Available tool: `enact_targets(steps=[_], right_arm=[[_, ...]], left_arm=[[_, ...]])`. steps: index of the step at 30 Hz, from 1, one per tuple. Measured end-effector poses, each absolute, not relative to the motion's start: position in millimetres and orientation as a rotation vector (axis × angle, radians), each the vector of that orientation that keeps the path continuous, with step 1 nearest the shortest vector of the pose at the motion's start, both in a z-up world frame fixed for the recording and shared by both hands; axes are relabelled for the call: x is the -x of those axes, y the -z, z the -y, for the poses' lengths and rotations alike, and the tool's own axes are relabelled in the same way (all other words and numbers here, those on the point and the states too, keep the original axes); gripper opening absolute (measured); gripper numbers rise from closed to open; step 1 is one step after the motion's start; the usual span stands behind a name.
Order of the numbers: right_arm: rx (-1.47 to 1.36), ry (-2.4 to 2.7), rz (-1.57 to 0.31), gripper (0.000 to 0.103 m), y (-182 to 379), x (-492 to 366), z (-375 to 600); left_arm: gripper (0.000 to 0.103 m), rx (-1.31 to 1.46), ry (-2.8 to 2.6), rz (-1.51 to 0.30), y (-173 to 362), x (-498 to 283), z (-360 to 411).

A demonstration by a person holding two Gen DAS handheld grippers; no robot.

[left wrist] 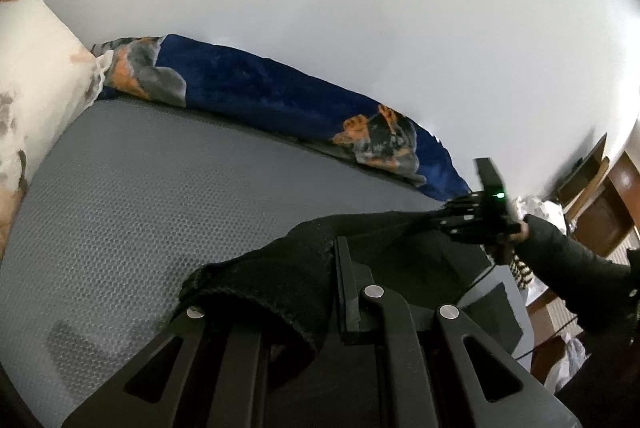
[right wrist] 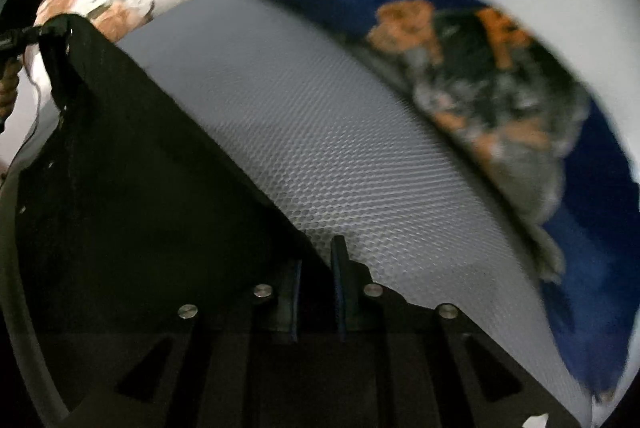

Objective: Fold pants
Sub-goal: 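Lift the waistband with both grippers and fold it over toward the hems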

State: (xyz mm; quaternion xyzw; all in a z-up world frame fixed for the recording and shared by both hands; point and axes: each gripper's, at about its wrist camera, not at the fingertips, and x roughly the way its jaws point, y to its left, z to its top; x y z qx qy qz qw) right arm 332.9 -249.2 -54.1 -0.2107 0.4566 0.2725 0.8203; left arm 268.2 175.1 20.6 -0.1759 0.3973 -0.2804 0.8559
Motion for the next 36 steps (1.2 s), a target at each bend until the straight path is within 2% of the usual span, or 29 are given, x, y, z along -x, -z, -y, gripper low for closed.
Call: enact_targets(steps=[10, 14, 19, 24, 28, 32, 36], right_arm=[[0.388, -0.391, -0.881, 0.01, -0.9, -216.8, 252.0], [0.319, -0.382, -0.898, 0.01, -3.7, -164.1, 251.4], [0.234, -0.397, -0.969, 0.01, 20.7, -103.2, 251.8], [0.183, -0.415, -1.058, 0.009, 61.5, -66.0, 249.2], [0.139, -0.417, -1.114, 0.009, 94.0, -58.1, 251.0], [0.126, -0.414, -1.161, 0.009, 118.2, -60.8, 248.2], [0.134, -0.407, -1.156, 0.01, 123.4, -59.8, 244.3]], left_arm=[[0.011, 0.3, 0.669, -0.821, -45.6, -224.1, -174.1], [0.012, 0.266, 0.718, -0.833, -49.6, -189.2, -174.4], [0.013, 0.232, 0.769, -0.899, -35.6, -137.9, -176.3], [0.015, 0.212, 0.793, -1.054, 2.9, -101.2, -177.1], [0.018, 0.183, 0.776, -1.153, 30.4, -83.7, -173.2], [0.026, 0.139, 0.728, -1.231, 50.2, -77.0, -173.2], [0.029, 0.107, 0.68, -1.246, 46.9, -70.4, -175.0]])
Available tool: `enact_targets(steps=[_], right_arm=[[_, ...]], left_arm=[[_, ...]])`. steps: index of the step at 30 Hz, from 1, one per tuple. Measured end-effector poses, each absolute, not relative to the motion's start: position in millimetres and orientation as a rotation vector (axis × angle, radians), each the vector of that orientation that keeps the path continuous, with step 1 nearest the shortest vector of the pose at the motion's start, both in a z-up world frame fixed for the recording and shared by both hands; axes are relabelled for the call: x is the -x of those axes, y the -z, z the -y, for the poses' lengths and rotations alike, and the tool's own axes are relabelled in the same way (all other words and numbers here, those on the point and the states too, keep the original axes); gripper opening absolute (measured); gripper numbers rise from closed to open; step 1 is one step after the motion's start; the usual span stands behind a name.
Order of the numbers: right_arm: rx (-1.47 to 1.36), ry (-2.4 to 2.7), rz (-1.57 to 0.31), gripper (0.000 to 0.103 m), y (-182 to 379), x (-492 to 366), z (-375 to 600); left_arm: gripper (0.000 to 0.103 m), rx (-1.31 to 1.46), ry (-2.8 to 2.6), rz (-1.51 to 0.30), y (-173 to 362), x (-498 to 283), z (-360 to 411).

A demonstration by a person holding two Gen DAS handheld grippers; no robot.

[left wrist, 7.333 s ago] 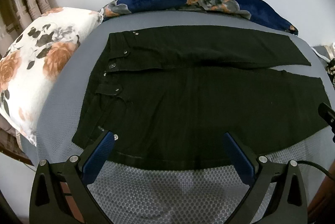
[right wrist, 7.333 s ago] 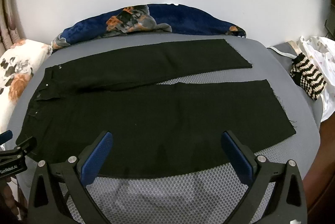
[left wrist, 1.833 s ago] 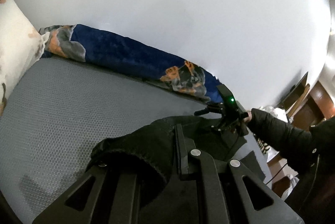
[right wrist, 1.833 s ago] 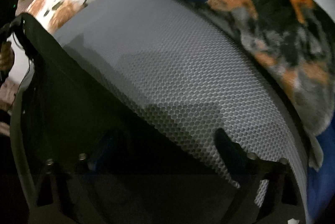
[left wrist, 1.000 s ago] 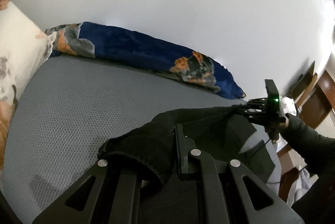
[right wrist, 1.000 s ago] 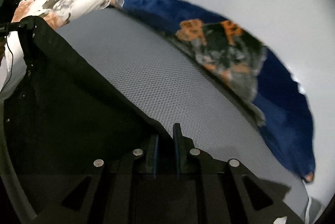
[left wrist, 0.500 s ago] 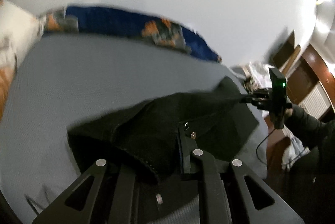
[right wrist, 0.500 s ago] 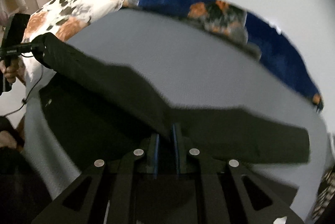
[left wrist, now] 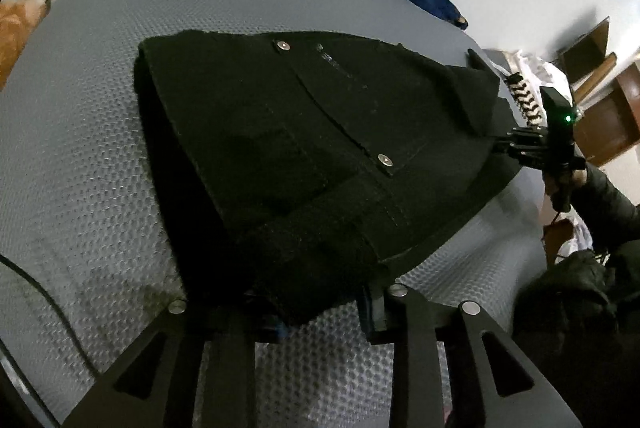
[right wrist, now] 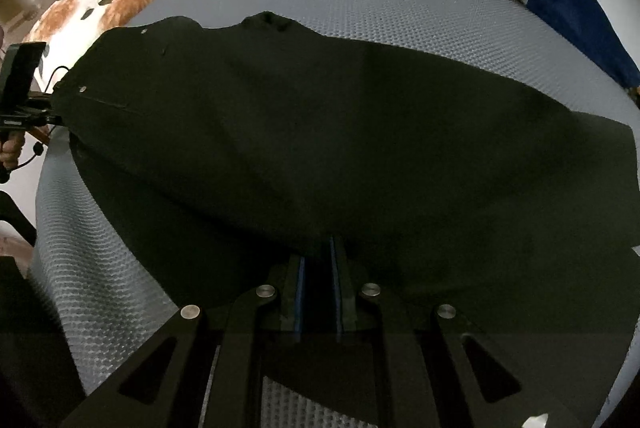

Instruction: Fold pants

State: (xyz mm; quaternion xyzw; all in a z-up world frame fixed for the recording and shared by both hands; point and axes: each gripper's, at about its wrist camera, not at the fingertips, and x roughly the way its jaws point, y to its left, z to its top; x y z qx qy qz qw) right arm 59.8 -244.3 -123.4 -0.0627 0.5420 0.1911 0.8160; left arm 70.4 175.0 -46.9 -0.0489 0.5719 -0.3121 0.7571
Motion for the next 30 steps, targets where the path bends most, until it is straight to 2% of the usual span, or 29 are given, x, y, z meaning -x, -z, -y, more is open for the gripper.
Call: enact_targets(steps=[1, 3, 4, 5, 10, 15, 21, 27, 28, 30], right_arm=[[0.131, -0.406, -1.154, 0.01, 122.5, -59.5, 244.1], [0.121, -0.405, -1.153, 0.01, 122.5, -59.4, 244.6], [0.118, -0.405, -1.149, 0.01, 122.5, -59.3, 244.9], [0.114, -0.405, -1.147, 0.01, 122.3, -59.8, 244.9], [0.116, -0.407, -1.133, 0.01, 122.3, -59.6, 244.8], [0.113, -0.412, -1.127, 0.01, 121.4, -59.6, 244.8], [0.117, -0.413, -1.12, 0.01, 121.2, -59.4, 245.5], [0.119, -0.411, -1.117, 0.01, 121.7, -59.3, 245.3], [0.118, -0.41, -1.117, 0.01, 121.4, -59.0, 245.6], [0.116, -0.405, -1.116, 0.01, 120.9, -58.8, 245.2]], left_arm=[[0.031, 0.097, 0.669, -1.243, 42.9, -69.8, -174.3], [0.055, 0.037, 0.599, -1.241, 37.0, -66.8, -175.6], [0.076, 0.012, 0.562, -1.241, 35.6, -64.6, -178.8], [0.08, -0.003, 0.53, -1.241, 34.2, -62.3, -184.0], [0.08, 0.1, 0.457, -1.244, 17.4, -50.7, -209.0], [0.08, 0.367, 0.413, -1.213, -5.6, -40.4, -225.0], [0.079, 0.739, 0.321, -1.31, 18.4, -39.4, -224.1], [0.079, 0.843, 0.221, -1.327, 37.9, -34.8, -217.7], [0.077, 0.85, 0.202, -1.327, 40.7, -35.0, -217.8], [0.065, 0.874, 0.177, -1.314, 46.6, -37.4, -219.8]])
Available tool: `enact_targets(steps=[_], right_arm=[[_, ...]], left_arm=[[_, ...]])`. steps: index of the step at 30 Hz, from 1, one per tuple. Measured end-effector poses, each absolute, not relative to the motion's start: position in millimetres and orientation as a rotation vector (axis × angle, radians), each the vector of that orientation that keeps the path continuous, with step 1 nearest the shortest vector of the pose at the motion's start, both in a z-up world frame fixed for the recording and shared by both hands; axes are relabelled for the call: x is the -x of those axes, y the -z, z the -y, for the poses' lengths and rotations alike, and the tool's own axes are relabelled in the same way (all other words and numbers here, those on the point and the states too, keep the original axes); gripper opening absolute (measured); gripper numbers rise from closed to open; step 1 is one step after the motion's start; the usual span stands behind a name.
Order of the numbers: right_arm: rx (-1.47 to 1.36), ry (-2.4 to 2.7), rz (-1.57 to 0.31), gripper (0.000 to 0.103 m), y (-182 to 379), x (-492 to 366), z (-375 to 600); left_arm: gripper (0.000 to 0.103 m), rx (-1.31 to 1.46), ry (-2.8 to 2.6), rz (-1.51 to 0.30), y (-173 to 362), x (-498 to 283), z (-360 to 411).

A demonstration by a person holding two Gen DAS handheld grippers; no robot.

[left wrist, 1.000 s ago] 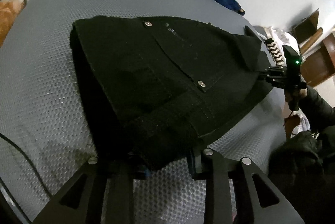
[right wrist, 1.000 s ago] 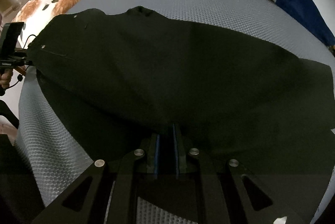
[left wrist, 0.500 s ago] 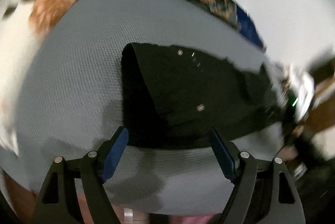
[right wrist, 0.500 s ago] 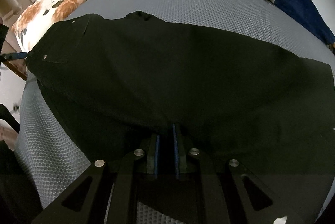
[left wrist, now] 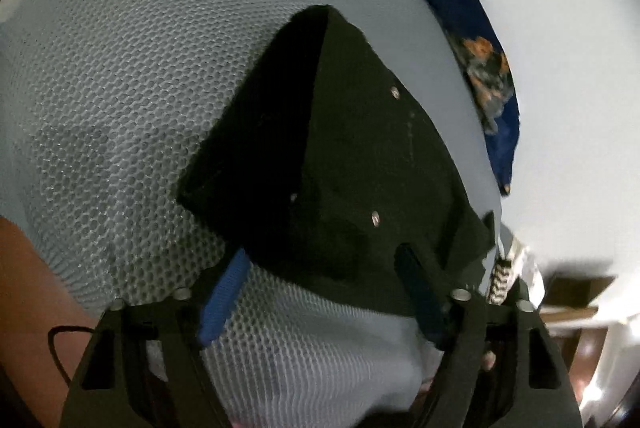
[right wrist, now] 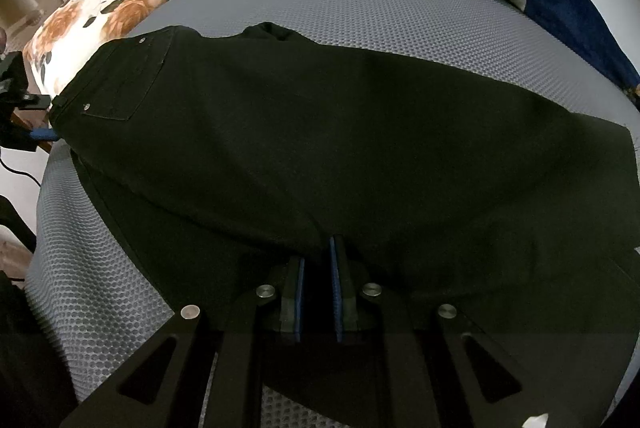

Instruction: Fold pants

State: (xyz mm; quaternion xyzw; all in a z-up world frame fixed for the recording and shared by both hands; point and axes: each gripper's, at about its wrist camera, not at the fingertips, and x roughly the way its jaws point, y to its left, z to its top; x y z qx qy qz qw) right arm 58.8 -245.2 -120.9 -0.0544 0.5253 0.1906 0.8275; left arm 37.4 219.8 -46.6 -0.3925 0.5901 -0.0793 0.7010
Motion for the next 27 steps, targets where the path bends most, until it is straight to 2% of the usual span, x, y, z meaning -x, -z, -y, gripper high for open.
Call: enact_targets(steps=[2, 4, 5, 10, 14, 19, 21, 27], right_arm=[[0.108, -0.39, -1.109, 0.01, 118.4, -58.3, 245.5], [0.098, -0.369, -1.091, 0.01, 111.8, -57.1, 244.2], [0.094, -0.361, -1.079, 0.01, 107.1, -55.6, 243.9], [0.06, -0.326, -1.017, 0.01, 78.2, -43.3, 238.9], [0.041, -0.339, -1.028, 0.01, 80.3, -30.5, 230.6], [0.043, -0.35, -1.119, 0.01, 114.6, -19.5, 222.0], [0.037, -0.35, -1.139, 0.01, 122.1, -17.1, 221.2], [0.023, -0.368, -1.149, 0.01, 119.5, -11.8, 222.5]], left_arm=[[0.038, 0.867, 0.149, -1.306, 49.3, -44.6, -214.2], [0.024, 0.872, 0.174, -1.274, 45.0, -51.4, -212.8], [0.022, 0.861, 0.179, -1.263, 39.7, -55.9, -211.9], [0.018, 0.729, 0.256, -1.174, 4.5, -79.8, -205.7], [0.018, 0.573, 0.298, -1.118, -16.2, -94.8, -204.5], [0.018, 0.412, 0.261, -1.27, 24.7, -88.3, -212.4], [0.018, 0.429, 0.249, -1.326, 45.0, -82.3, -218.1], [0.02, 0.371, 0.248, -1.301, 44.0, -76.4, -218.9]])
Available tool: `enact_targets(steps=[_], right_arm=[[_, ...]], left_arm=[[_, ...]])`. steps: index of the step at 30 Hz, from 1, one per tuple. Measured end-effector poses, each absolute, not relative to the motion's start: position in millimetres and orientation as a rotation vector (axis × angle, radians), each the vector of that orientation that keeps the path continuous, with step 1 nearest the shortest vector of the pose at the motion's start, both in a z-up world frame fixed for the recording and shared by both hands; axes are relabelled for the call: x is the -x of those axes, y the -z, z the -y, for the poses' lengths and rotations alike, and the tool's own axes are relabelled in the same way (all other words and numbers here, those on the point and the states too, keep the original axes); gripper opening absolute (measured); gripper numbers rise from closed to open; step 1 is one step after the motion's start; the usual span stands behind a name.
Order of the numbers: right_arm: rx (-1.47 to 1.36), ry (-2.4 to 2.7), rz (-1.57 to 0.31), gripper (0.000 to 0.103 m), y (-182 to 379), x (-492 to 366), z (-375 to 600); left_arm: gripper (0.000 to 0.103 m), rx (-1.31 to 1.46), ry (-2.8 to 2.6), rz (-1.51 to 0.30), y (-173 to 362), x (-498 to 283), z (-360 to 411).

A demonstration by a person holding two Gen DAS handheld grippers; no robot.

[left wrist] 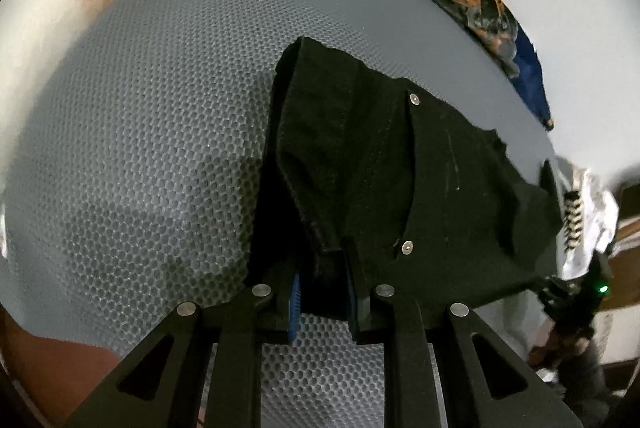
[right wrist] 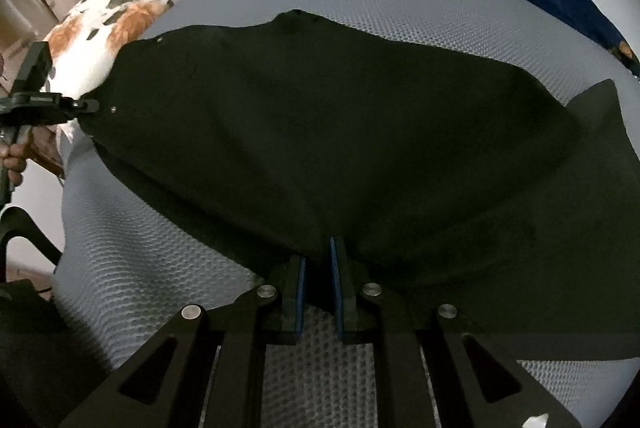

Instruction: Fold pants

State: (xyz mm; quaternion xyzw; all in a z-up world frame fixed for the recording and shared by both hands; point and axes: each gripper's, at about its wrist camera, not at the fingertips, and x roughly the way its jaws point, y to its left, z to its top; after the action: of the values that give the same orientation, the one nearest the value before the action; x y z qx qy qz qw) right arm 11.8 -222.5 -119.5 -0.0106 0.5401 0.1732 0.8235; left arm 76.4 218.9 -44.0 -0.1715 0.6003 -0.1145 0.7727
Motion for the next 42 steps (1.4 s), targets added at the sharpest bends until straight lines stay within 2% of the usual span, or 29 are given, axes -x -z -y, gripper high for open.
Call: enact_targets(steps=[9, 11, 12, 18, 23, 31, 40, 42], right_arm=[[-0.019, -0.36, -1.162, 0.012, 126.3, -13.6, 224.6], [-0.03, -0.357, -1.16, 0.012, 125.5, -14.1, 224.9], [-0.043, -0.362, -1.159, 0.013, 125.1, -14.5, 225.9], [-0.08, -0.371, -1.15, 0.015, 122.8, -16.9, 230.0], [-0.124, -0.375, -1.133, 0.016, 116.5, -21.3, 232.6], [-0.167, -0.38, -1.109, 0.016, 108.3, -26.5, 238.3], [-0.206, -0.411, -1.092, 0.016, 99.2, -32.1, 242.7], [-0.213, -0.416, -1.087, 0.016, 98.1, -31.6, 242.8]], left_arm=[[0.033, 0.231, 0.201, -1.238, 26.1, -76.1, -201.5], [0.046, 0.175, 0.151, -1.205, 13.4, -72.3, -203.7], [0.047, 0.153, 0.134, -1.188, 8.0, -69.9, -203.1], [0.047, 0.046, 0.171, -1.027, -32.4, -54.6, -173.1], [0.048, -0.038, 0.448, -0.986, -44.3, -41.9, -88.4], [0.048, -0.169, 0.759, -1.022, -15.2, -33.5, 38.3], [0.047, -0.255, 0.811, -1.087, 18.2, -34.6, 102.5], [0.045, -0.293, 0.816, -1.101, 27.2, -33.5, 114.5]])
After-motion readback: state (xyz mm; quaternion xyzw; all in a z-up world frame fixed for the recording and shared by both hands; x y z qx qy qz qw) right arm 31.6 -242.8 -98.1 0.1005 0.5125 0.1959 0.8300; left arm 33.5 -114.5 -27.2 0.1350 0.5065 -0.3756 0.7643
